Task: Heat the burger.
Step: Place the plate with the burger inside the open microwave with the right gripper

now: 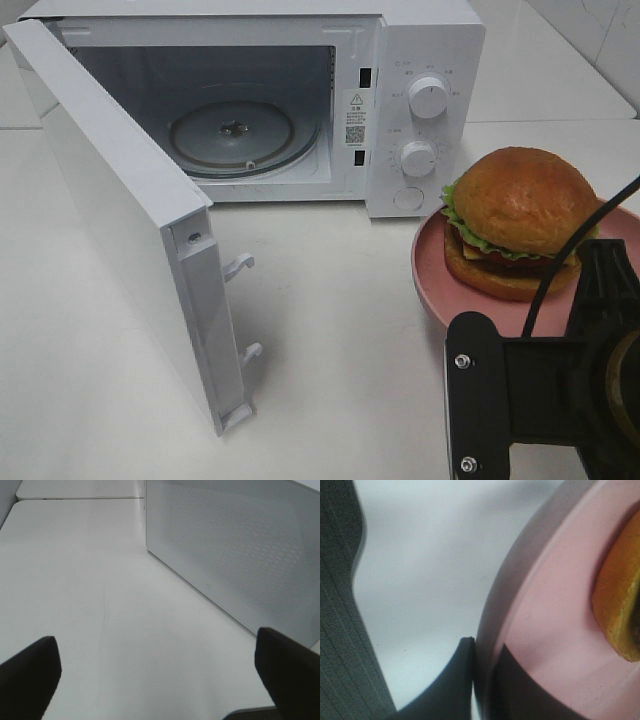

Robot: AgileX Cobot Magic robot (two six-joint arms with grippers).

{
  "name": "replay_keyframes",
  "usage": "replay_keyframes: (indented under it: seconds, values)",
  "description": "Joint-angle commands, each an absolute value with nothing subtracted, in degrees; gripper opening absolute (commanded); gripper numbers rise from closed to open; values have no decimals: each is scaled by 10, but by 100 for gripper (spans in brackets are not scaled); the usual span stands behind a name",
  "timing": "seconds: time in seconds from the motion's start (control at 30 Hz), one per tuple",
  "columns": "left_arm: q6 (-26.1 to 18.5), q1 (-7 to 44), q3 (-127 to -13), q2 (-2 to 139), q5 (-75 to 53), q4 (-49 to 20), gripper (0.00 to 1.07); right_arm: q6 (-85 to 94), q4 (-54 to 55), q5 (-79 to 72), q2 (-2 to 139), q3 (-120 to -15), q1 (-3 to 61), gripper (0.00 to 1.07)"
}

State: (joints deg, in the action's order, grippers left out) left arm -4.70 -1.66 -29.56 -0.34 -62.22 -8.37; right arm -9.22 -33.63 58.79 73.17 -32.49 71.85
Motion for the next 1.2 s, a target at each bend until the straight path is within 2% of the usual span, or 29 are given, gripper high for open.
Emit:
replay_keyframes:
  seconds: [0.03, 0.33, 0.7, 0.93, 1.2]
  values:
    - [-42, -13, -296, -11, -615, -85, 98, -88, -383, 600, 724, -324, 722, 0]
    - [-42, -13, -296, -11, -615, -85, 98, -119, -390, 577, 724, -323, 722, 0]
    - [-42, -13, -296, -11, -615, -85, 98, -40, -416, 516, 724, -323, 720, 0]
    - [-42, -13, -296, -11, -615, -85, 98, 61, -410, 461, 724, -323, 633, 0]
    - [-42, -13, -296, -11, -615, -85, 98, 178, -410, 384, 724, -323, 562, 0]
